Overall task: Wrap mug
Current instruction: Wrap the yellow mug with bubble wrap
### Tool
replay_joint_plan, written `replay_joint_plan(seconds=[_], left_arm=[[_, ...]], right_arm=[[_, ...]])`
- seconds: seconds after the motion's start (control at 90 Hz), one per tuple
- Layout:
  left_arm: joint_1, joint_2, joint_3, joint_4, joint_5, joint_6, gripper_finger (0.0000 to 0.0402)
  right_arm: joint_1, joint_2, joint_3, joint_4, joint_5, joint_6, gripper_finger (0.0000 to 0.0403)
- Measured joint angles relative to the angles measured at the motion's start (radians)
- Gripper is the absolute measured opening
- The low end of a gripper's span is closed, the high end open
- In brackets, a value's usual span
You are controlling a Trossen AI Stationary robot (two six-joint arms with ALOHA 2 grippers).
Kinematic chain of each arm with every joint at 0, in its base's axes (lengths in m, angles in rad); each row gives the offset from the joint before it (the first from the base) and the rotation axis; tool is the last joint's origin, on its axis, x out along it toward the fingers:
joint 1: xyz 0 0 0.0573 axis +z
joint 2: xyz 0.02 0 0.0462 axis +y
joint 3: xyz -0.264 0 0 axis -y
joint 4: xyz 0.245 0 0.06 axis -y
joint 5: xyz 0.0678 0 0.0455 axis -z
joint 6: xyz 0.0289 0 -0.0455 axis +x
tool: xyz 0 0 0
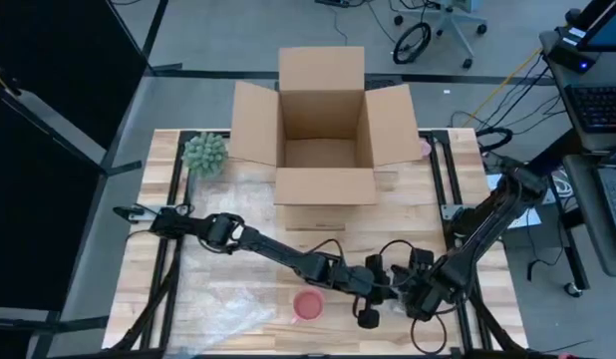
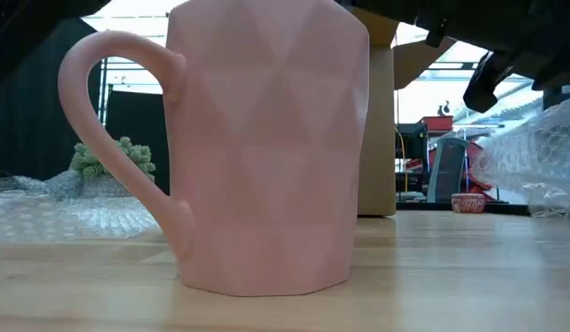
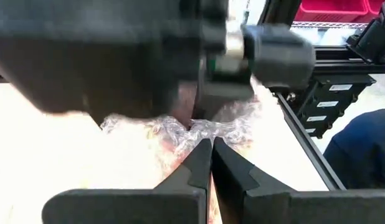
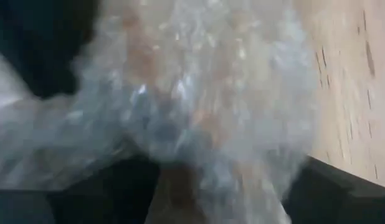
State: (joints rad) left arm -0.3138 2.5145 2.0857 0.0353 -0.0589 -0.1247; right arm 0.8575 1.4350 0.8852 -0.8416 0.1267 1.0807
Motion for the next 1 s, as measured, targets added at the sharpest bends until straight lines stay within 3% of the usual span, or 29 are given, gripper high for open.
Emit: replay_joint_plan(seconds=[0.556,0.789,1.0], left_arm=[[0.000,0.000,0.000,0.001,0.001,0.000,0.0000],[-0.001,0.000,0.000,0.001,0.002,0.001,0.0000],[-0.001,0.000,0.000,0.000,0.002,0.000,0.0000]], right_arm=[[-0.001,-0.228,0.002,0.020,0.058,-0.045,0.0268],[0.000,-0.184,0.005,0.168,0.083,-0.136,0.0268],[0.024,-0.061,0.008,0.120,0.069,-0.131,0.0267]])
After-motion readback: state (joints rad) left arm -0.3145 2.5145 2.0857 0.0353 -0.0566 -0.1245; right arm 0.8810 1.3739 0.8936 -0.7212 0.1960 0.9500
